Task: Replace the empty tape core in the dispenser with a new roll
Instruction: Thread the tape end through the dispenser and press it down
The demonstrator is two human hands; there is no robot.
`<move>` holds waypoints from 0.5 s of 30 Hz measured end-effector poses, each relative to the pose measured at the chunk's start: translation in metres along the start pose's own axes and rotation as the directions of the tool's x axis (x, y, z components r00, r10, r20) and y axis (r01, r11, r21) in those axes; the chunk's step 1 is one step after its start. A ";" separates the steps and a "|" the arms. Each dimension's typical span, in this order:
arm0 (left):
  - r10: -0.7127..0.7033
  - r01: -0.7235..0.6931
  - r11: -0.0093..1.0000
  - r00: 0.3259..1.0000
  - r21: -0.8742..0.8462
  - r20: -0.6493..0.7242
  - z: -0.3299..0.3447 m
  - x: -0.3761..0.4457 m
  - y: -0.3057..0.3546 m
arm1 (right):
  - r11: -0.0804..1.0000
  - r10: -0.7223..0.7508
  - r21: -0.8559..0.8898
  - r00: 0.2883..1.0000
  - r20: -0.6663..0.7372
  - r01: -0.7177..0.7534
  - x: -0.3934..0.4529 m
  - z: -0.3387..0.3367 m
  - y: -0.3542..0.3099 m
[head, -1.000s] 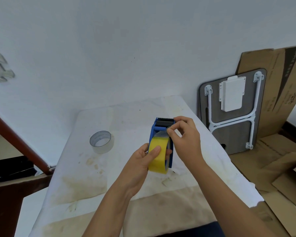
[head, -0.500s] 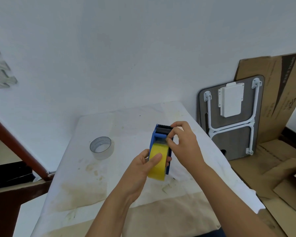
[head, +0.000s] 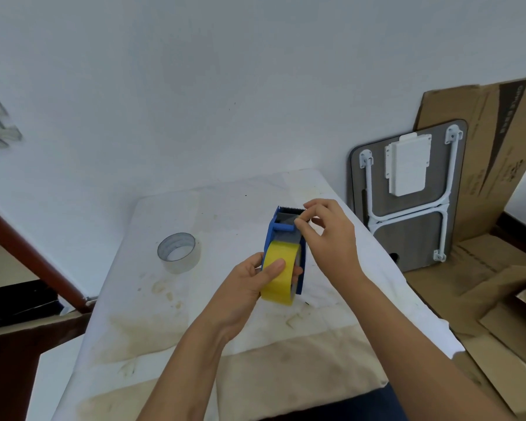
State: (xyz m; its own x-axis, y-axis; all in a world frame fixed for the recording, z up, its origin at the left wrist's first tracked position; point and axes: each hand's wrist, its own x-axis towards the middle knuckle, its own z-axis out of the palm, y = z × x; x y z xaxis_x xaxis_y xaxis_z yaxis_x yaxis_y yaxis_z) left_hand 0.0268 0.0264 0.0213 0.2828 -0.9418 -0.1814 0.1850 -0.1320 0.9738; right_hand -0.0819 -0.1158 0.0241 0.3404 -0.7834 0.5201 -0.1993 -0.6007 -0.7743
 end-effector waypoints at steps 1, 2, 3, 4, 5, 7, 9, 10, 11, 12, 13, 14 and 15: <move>-0.002 0.002 1.000 1.000 0.012 0.006 -0.001 -0.001 0.000 | 1.000 0.019 0.017 1.000 -0.013 -0.018 0.000 -0.001 0.000; -0.005 0.005 1.000 1.000 0.026 0.014 -0.001 -0.001 -0.001 | 0.999 0.040 0.033 0.999 -0.026 -0.039 0.000 -0.002 0.000; -0.009 0.008 0.999 1.000 0.040 0.020 -0.001 -0.002 -0.001 | 0.997 0.061 0.045 0.998 -0.036 -0.059 0.000 -0.003 0.000; -0.012 0.010 0.999 1.000 0.051 0.024 -0.001 -0.003 -0.002 | 0.995 0.080 0.055 0.996 -0.039 -0.078 0.000 -0.003 0.000; -0.017 0.015 0.998 1.000 0.062 0.024 0.000 -0.003 -0.003 | 0.992 0.102 0.072 0.994 -0.038 -0.099 -0.001 -0.003 -0.001; -0.023 0.022 0.997 1.000 0.074 0.019 0.001 -0.004 -0.004 | 0.977 0.165 0.144 0.986 -0.025 -0.160 -0.001 -0.002 -0.004; -0.031 0.029 0.997 0.999 0.077 0.014 0.001 -0.004 -0.005 | 0.961 0.206 0.190 0.978 -0.014 -0.200 -0.001 -0.002 -0.005; -0.034 0.033 0.997 0.999 0.069 0.012 0.000 -0.003 -0.005 | 0.957 0.218 0.198 0.976 -0.009 -0.211 -0.001 -0.002 -0.006; -0.040 0.040 0.998 0.999 0.051 0.010 -0.001 -0.003 -0.005 | 0.953 0.229 0.206 0.973 -0.001 -0.224 -0.001 -0.003 -0.006; -0.052 0.051 0.998 0.999 0.021 0.008 -0.002 -0.002 -0.005 | 0.949 0.235 0.213 0.972 0.007 -0.231 -0.001 -0.003 -0.006; -0.069 0.070 0.998 0.998 -0.010 0.008 -0.003 -0.001 -0.004 | 0.950 0.233 0.211 0.972 0.015 -0.231 0.000 -0.004 -0.007; -0.090 0.090 0.995 0.996 -0.038 0.008 -0.005 0.001 -0.004 | 0.953 0.225 0.200 0.974 0.025 -0.226 -0.001 -0.003 -0.007; -0.110 0.111 0.992 0.994 -0.059 0.011 -0.005 0.003 -0.003 | 0.956 0.220 0.189 0.975 0.036 -0.223 -0.001 -0.003 -0.008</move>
State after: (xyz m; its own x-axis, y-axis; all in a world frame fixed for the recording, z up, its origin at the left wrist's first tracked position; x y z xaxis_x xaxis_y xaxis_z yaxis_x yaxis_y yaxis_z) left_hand 0.0321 0.0255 0.0170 0.2506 -0.9248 -0.2864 0.2703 -0.2172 0.9380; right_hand -0.0834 -0.1108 0.0307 0.3209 -0.8900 0.3240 -0.0923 -0.3698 -0.9245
